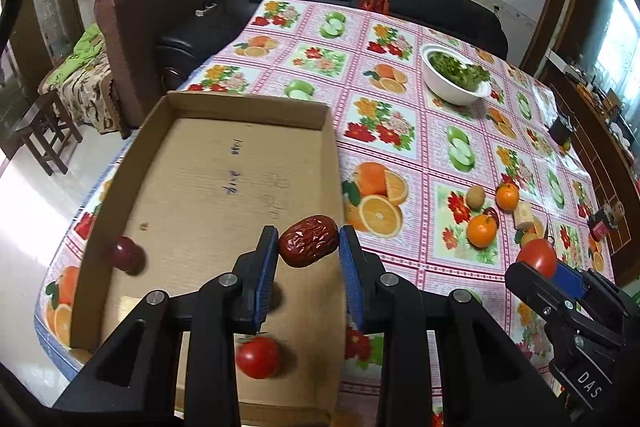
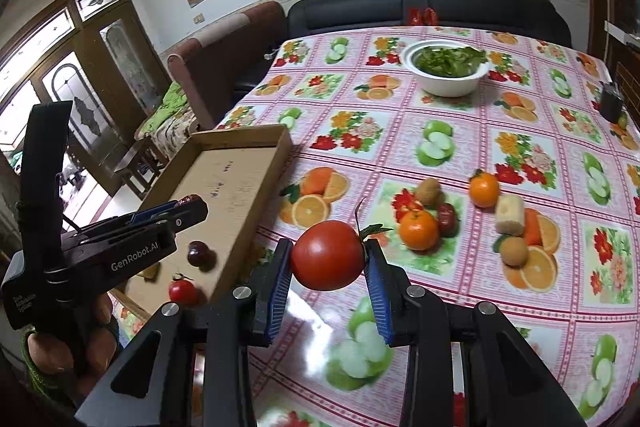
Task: Organize fruits
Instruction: 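Carry the red date and tomato toward the cardboard tray with both tools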
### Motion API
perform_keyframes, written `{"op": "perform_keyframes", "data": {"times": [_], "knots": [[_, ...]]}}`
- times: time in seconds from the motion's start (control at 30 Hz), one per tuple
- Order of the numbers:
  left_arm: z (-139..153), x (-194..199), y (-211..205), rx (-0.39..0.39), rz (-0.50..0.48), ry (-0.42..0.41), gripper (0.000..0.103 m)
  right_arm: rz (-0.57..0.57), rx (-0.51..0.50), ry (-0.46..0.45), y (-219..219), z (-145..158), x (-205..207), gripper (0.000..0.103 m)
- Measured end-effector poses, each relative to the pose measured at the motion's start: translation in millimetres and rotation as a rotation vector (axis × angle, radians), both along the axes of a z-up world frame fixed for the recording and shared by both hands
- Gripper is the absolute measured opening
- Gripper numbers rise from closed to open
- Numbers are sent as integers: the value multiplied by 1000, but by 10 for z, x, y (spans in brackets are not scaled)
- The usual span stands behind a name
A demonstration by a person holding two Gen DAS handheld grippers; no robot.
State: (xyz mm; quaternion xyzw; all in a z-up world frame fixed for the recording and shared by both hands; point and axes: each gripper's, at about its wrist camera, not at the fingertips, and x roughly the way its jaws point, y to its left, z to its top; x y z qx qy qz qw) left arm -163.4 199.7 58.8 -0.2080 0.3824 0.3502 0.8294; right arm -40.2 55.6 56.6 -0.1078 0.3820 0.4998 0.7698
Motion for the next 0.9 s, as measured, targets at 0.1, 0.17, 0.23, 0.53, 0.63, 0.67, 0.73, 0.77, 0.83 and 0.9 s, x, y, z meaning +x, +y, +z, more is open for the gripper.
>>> {"op": "perform_keyframes", "data": {"times": [0.1, 0.17, 0.23, 0.53, 0.63, 0.67, 0.73, 0.77, 0.83, 0.9], "knots": [[9, -72, 60, 0, 19, -3, 29, 23, 0, 0, 96, 6, -65, 36], [9, -124, 103, -3, 32, -6, 29, 34, 0, 0, 146, 6, -99, 36], [9, -176, 144, -7, 43, -10, 29, 49, -2, 1, 212, 4, -137, 36], [-31, -410, 389, -16, 113, -3, 29, 110, -4, 9, 471, -24, -290, 36], [-35, -494, 464, -20, 143, -10, 29, 132, -3, 16, 570, -27, -330, 36], [-37, -521, 491, -20, 153, -11, 29, 140, -4, 18, 615, -33, -343, 36], [-49, -545, 533, -22, 164, -9, 29, 150, -4, 21, 675, -45, -374, 36], [-55, -557, 553, -23, 168, -8, 29, 156, -5, 24, 706, -48, -382, 36], [-68, -576, 587, -23, 176, -4, 29, 168, -4, 28, 765, -53, -397, 36], [-79, -589, 616, -25, 183, -2, 29, 178, -2, 29, 815, -60, -410, 36]]}}
